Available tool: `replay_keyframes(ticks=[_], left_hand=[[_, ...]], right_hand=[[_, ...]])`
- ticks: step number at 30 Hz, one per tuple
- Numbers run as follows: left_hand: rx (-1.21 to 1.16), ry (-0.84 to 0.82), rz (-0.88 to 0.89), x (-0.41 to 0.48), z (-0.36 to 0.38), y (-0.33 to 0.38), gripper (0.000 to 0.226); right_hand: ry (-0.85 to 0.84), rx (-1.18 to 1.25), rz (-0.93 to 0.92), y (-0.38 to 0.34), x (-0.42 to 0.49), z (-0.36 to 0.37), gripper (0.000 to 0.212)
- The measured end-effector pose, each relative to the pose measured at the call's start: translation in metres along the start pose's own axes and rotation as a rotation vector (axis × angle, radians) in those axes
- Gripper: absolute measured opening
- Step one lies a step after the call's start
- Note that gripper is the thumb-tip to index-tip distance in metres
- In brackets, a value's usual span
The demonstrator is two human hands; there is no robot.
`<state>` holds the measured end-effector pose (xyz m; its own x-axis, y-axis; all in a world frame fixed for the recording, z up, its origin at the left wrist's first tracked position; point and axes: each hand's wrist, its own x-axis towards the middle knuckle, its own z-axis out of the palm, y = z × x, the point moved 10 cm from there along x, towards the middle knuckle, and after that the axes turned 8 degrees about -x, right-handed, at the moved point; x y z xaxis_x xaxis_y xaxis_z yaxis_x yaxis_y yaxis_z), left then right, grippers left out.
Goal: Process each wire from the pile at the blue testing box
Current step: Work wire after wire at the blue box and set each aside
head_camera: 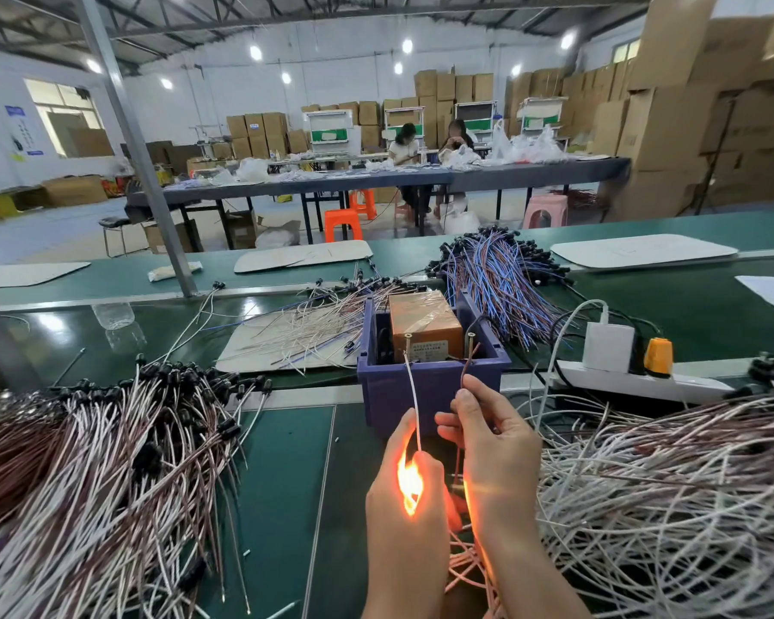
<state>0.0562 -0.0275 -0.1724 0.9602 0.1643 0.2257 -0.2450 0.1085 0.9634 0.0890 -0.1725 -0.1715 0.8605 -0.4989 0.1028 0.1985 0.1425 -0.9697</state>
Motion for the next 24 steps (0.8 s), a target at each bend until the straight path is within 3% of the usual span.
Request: replay_keyframes(ticks=[13, 24], left_hand=[[0.018, 0.003, 0.008, 0.000, 0.000, 0.000, 0.041], [0.119, -0.027, 0.078, 0.006, -0.002, -0.003, 0.039]], right_hand=[[-0.029, -0.023, 0.000, -0.003, -0.004, -0.001, 0.016], [-0.369, -0.007, 0.223, 0.015, -0.028, 0.028, 0.024]])
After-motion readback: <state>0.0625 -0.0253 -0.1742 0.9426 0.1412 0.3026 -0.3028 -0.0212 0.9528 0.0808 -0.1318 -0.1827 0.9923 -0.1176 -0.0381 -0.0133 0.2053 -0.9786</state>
